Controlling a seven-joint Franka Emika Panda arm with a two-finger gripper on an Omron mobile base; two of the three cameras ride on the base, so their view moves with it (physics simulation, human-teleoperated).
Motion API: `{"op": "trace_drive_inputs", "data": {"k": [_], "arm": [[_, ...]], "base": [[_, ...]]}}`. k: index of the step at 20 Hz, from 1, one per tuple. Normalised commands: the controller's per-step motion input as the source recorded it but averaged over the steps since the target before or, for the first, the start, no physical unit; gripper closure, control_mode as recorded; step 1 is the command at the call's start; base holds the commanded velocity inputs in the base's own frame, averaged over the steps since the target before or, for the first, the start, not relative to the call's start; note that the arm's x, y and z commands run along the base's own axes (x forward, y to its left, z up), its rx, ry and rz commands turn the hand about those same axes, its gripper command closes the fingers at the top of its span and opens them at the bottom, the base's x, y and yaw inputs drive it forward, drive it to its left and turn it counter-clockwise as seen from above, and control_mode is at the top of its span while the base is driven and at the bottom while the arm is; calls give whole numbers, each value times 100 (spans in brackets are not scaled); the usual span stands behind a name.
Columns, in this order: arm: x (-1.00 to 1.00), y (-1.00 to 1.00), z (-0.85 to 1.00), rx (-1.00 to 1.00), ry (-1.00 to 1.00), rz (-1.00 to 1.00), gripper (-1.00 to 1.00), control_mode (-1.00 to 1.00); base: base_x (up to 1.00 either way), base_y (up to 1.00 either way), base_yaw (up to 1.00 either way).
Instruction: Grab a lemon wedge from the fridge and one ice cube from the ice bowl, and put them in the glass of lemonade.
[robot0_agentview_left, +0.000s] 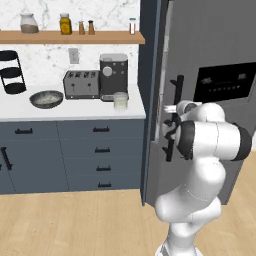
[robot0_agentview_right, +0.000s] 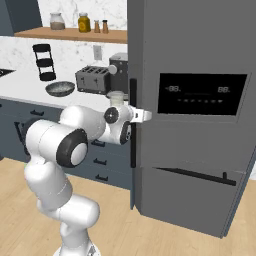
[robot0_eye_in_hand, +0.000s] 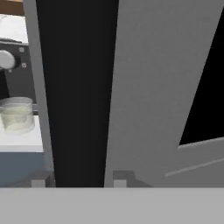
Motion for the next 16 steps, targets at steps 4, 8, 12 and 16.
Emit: {"op": "trace_drive_inputs", "data": {"k": [4,8,12,16], "arm": [[-39,0,100,0,-1,-16,100,-100],[-38,0,100,0,0,-14,-100,-100],[-52,0,100,0,0,-12,-100,-100],[-94,0,100,0,0,-9,-100,-100]], "base": [[0,0,0],[0,0,0],[0,0,0],[0,0,0]]}}
